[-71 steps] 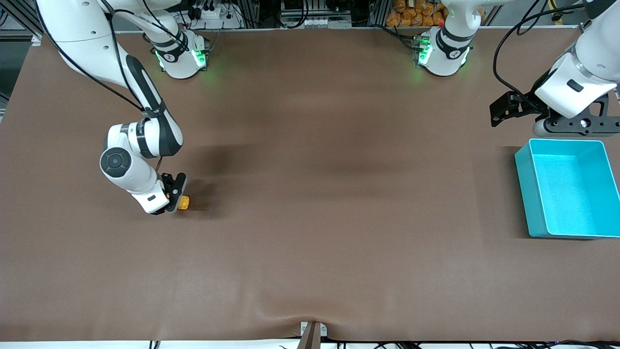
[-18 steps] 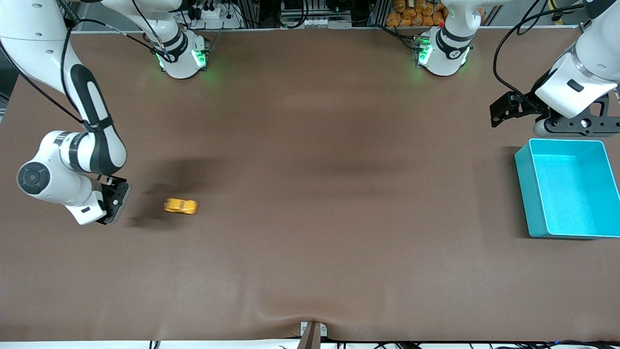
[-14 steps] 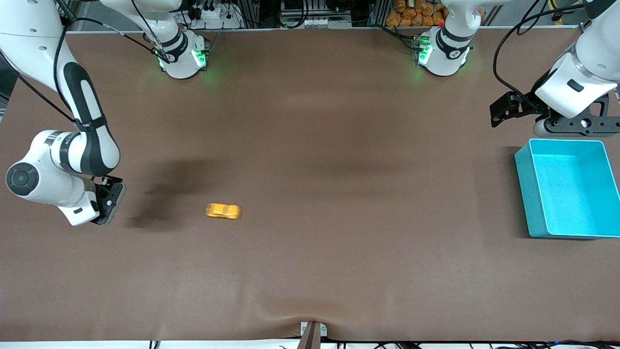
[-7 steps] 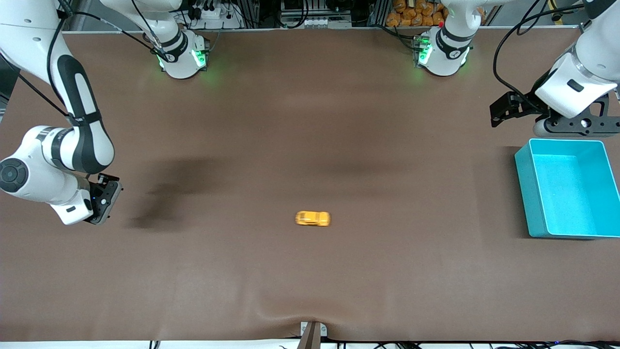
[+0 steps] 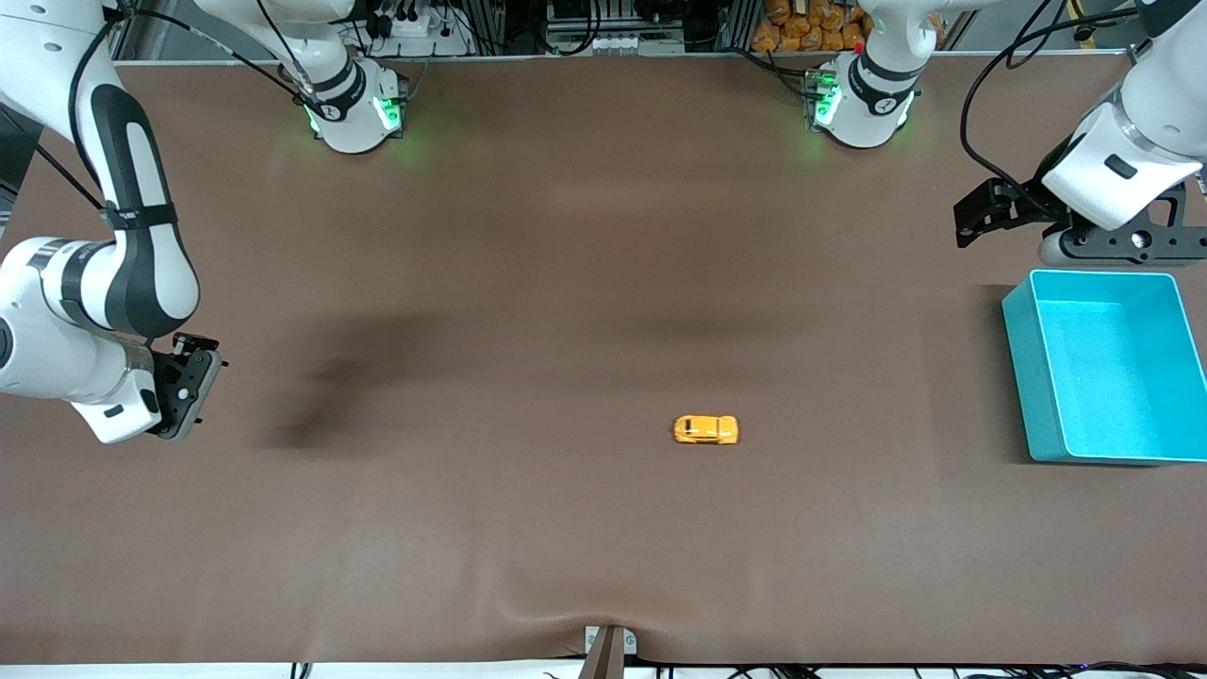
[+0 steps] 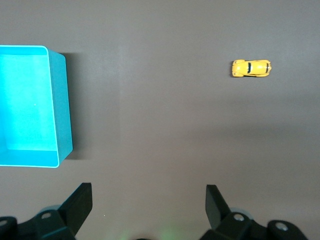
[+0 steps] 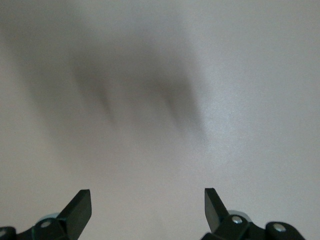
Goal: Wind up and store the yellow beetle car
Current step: 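Move the left gripper toward the car while the right gripper retracts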
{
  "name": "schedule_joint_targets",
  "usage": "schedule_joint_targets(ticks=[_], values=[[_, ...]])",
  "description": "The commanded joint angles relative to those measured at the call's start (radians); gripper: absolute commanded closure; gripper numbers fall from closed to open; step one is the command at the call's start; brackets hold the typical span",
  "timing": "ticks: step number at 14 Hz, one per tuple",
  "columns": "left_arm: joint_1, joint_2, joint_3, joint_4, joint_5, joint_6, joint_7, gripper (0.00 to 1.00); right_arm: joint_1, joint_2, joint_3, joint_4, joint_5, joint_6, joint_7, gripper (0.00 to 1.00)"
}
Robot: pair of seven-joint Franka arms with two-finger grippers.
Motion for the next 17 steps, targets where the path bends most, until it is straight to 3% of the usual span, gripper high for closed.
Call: schedule_joint_targets(ticks=[1,6,9,12,14,17], values=[[0.008,0.003,-0.001,-0.002,0.026,0.005,-0.007,0.00,0.003,-0.028,0.003,0.017,0.017,-0.024,0.039,0.00],[0.010,0.023,0.006,0.005,0.015,0.035,-0.006,0.00,0.001,-0.051,0.021,0.089,0.016,-0.049,0.099,0.00],[0.010,0.040,0.006,0.005,-0.016,0.104,-0.004,0.00,0.003,-0.063,0.023,0.152,0.016,-0.135,0.176,0.00],[0.007,0.136,0.007,0.005,-0.065,0.234,-0.050,0.00,0.012,-0.080,0.027,0.231,0.016,-0.196,0.305,0.00],[-0.016,0.265,0.001,0.016,-0.039,0.349,-0.188,0.00,0.013,-0.077,0.027,0.284,0.013,-0.201,0.319,0.00],[-0.096,0.407,-0.002,0.109,-0.014,0.477,-0.369,0.00,0.015,-0.074,0.026,0.337,0.008,-0.201,0.406,0.00]])
